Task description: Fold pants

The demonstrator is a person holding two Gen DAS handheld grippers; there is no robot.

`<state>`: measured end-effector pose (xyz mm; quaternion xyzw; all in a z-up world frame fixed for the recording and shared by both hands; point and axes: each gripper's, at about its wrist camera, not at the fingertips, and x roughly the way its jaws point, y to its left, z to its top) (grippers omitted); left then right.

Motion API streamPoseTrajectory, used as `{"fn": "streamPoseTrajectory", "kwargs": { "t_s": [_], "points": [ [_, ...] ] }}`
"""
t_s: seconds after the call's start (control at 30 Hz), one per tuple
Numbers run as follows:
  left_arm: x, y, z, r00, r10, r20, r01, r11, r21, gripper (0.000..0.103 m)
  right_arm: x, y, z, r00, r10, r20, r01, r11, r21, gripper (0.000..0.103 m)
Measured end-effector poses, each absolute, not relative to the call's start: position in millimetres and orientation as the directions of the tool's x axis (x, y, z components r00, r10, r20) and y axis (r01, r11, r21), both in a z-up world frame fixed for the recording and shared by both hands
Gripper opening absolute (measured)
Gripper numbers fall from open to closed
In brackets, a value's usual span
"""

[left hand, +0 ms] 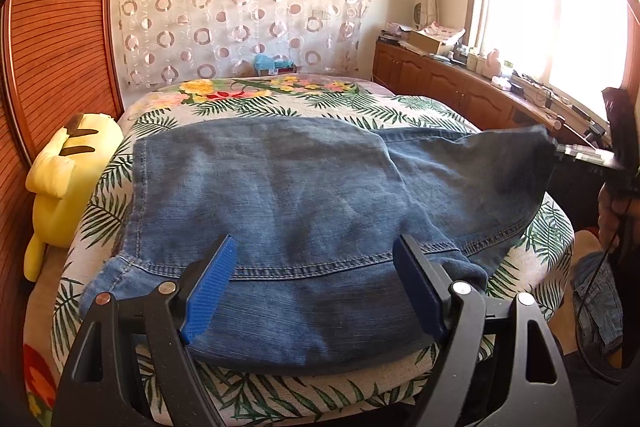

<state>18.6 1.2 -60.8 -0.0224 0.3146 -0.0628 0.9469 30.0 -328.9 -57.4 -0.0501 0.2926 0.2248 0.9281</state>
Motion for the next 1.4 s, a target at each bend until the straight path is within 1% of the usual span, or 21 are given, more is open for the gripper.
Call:
{"fn": "streamPoseTrajectory", "kwargs": {
  "t_s": [0.27,0.4,0.5,0.6,0.77,0.8,0.83,0.9,0.93,1.0,1.17,1.27,1.4],
  "points": [
    [13,14,-52,0.813,-0.117,-0.571,0.080,0.993,-0.089,0.081,12,-260,1,0.703,0.537,-0.466,-0.623,0.781,-0.040,0.014],
    [10,22,-48,0.822,-0.101,-0.560,0.065,0.994,-0.085,0.081,6,-222,23,0.656,0.619,-0.431,-0.703,0.709,-0.052,0.014],
    [7,29,-44,0.829,-0.091,-0.552,0.050,0.995,-0.089,0.081,-2,-195,33,0.619,0.662,-0.423,-0.754,0.652,-0.081,0.014],
    [6,36,-43,0.834,-0.085,-0.545,0.039,0.995,-0.096,0.081,2,-175,35,0.577,0.689,-0.440,-0.789,0.609,-0.082,0.014],
    [6,44,-46,0.833,-0.081,-0.547,0.030,0.994,-0.103,0.081,23,-159,20,0.529,0.676,-0.513,-0.803,0.594,-0.044,0.015],
    [6,45,-47,0.832,-0.080,-0.549,0.027,0.994,-0.104,0.081,35,-159,20,0.523,0.672,-0.524,-0.803,0.595,-0.038,0.019],
    [6,45,-47,0.831,-0.080,-0.551,0.026,0.994,-0.105,0.081,41,-156,18,0.522,0.668,-0.531,-0.801,0.598,-0.035,0.021],
    [6,46,-49,0.828,-0.079,-0.555,0.023,0.994,-0.106,0.081,50,-152,18,0.508,0.668,-0.545,-0.804,0.594,-0.020,0.029],
    [7,46,-50,0.827,-0.079,-0.556,0.023,0.994,-0.107,0.081,51,-151,25,0.506,0.667,-0.547,-0.804,0.594,-0.020,0.031],
    [9,45,-52,0.825,-0.081,-0.560,0.025,0.994,-0.107,0.081,55,-148,28,0.511,0.663,-0.546,-0.800,0.599,-0.021,0.042],
    [12,42,-56,0.817,-0.085,-0.571,0.031,0.994,-0.104,0.081,53,-152,23,0.534,0.635,-0.558,-0.771,0.636,-0.013,0.044],
    [16,43,-60,0.813,-0.087,-0.576,0.034,0.994,-0.102,0.081,43,-156,11,0.540,0.613,-0.577,-0.756,0.655,-0.011,0.044],
    [22,46,-70,0.795,-0.104,-0.598,0.049,0.993,-0.108,0.081,50,-154,-8,0.530,0.587,-0.612,-0.740,0.672,0.004,0.044]
  ]
}}
